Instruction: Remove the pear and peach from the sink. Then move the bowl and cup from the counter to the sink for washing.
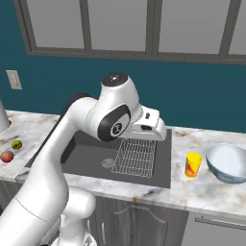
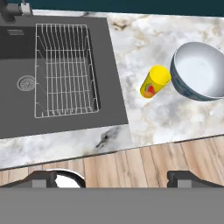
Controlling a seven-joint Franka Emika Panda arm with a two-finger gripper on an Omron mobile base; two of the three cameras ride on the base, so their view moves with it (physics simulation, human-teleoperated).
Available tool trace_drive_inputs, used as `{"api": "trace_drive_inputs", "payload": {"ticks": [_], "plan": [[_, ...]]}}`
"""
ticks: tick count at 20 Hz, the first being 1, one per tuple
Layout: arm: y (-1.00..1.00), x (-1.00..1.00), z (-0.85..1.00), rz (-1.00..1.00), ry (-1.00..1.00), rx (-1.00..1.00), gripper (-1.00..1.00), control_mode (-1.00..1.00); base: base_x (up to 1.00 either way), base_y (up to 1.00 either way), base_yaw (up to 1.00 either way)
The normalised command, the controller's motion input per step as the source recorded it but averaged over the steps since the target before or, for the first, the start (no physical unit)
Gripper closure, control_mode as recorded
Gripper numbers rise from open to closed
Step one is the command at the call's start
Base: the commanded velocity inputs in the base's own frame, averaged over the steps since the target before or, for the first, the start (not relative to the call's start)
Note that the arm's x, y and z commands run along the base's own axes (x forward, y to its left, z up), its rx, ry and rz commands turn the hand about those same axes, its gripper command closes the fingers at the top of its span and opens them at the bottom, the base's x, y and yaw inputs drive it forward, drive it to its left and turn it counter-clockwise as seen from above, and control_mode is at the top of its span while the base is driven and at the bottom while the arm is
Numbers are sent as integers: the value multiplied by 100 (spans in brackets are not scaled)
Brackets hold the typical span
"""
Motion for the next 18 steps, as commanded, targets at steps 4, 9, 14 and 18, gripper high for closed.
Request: {"api": "trace_drive_inputs", "payload": {"ticks": [4, 9, 14, 18], "plan": [[-18, 21, -1, 5, 7, 0, -100, -100, 0, 0, 0], [-18, 16, -4, 7, 0, 0, -100, -100, 0, 0, 0], [-17, 17, -5, 5, 1, 0, -100, -100, 0, 0, 0], [-16, 16, -8, 4, 3, 0, -100, -100, 0, 0, 0]]}}
